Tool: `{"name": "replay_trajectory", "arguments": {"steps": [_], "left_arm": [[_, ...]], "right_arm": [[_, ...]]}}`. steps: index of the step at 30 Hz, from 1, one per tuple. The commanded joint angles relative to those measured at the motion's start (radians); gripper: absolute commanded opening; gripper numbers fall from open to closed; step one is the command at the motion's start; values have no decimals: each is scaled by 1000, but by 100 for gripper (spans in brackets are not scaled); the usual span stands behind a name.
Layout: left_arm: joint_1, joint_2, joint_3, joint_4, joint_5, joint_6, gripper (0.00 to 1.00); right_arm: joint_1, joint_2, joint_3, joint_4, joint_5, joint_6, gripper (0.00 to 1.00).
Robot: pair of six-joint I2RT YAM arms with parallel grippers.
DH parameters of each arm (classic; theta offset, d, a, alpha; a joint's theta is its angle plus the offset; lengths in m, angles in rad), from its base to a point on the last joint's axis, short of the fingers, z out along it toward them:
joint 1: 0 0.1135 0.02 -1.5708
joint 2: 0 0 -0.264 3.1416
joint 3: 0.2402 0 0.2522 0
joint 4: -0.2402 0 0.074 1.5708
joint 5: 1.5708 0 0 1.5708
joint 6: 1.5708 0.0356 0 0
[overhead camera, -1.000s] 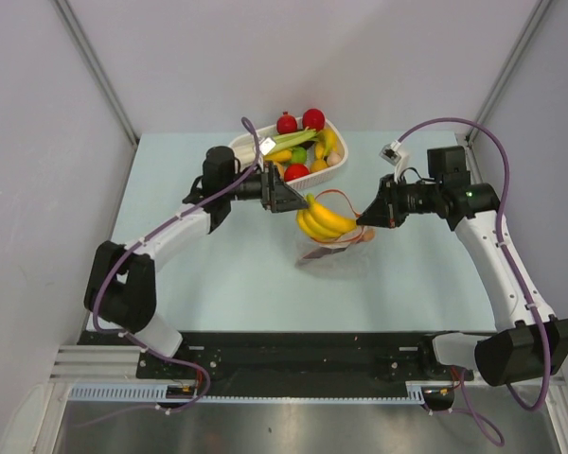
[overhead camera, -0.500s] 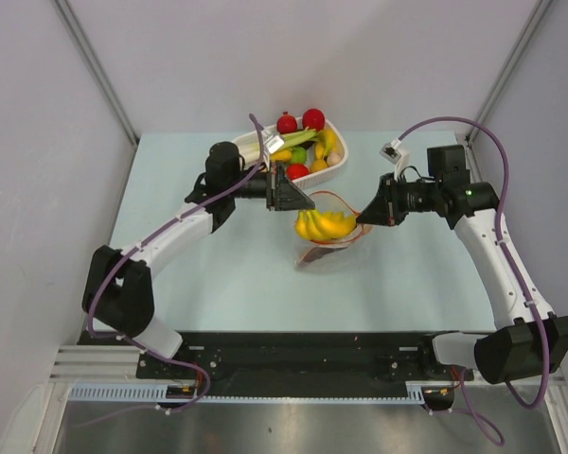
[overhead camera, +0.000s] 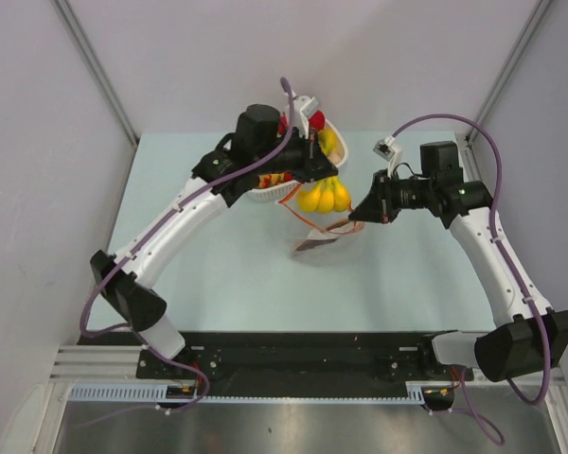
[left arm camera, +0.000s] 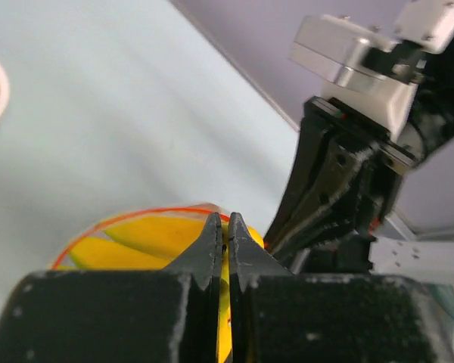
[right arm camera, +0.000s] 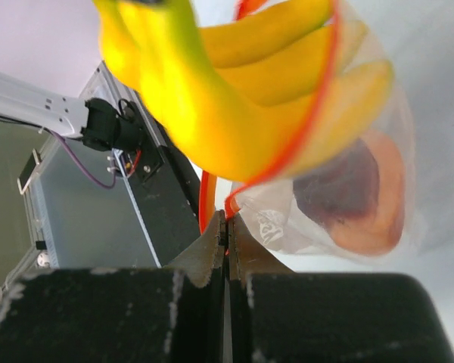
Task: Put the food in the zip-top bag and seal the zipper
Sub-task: Adjust the fake fruit in the zipper food storage bag.
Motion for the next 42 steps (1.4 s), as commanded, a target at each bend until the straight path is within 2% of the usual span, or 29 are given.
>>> {"name": "replay_trajectory", "arguments": {"steps": [1,6,7,13,14,15,16,18,19,21,23,24,26,27,29,31,35,39,42], "left_arm": [[-45,91,68,-226,-326,13,0],[-99,93,28,-205,-538,-4,0],[-103,85,-21,-190,-550,-27,0],[-107,82,-90,-188,-670,-86,0],[-114,71,-99,-183,-691,-78,3],[-134,67,-124,-179,-737,-43,12],[-145,61,-136,-171,-759,-23,38],[-153,21,-194,-139,-755,34,51],[-151,-2,-222,-92,-720,52,68],[-150,-57,-286,-55,-672,141,77],[-116,-85,-287,-51,-566,190,84],[-87,-134,-294,-38,-491,192,85],[0,-195,-319,62,-298,189,95],[30,-235,-329,97,-258,194,98],[97,-240,-293,142,-189,195,100],[130,-208,-210,127,-193,195,100],[192,-119,-155,102,-348,264,98],[248,23,-63,43,-432,266,86],[249,139,-6,10,-480,277,82]], "right_arm": [[2,20,46,99,-59,75,0],[-22,38,46,162,-86,176,0],[-26,40,46,166,-91,182,0],[-41,34,46,133,-111,148,0],[-44,31,46,119,-114,133,0],[-47,31,46,113,-113,127,0],[-50,29,46,102,-111,121,0],[-68,31,46,93,-108,101,0],[-76,37,46,85,-106,95,0],[-90,46,46,76,-105,72,0],[-95,55,46,59,-103,46,0],[-92,58,46,50,-100,2,0],[-88,63,46,16,-96,-32,0],[-88,66,46,7,-97,-43,0],[-85,68,46,-12,-88,-65,0],[-82,64,46,-22,-76,-88,0],[-72,54,46,-41,-57,-118,0],[-55,37,46,-55,-13,-135,0],[-53,26,46,-64,28,-134,0]]}}
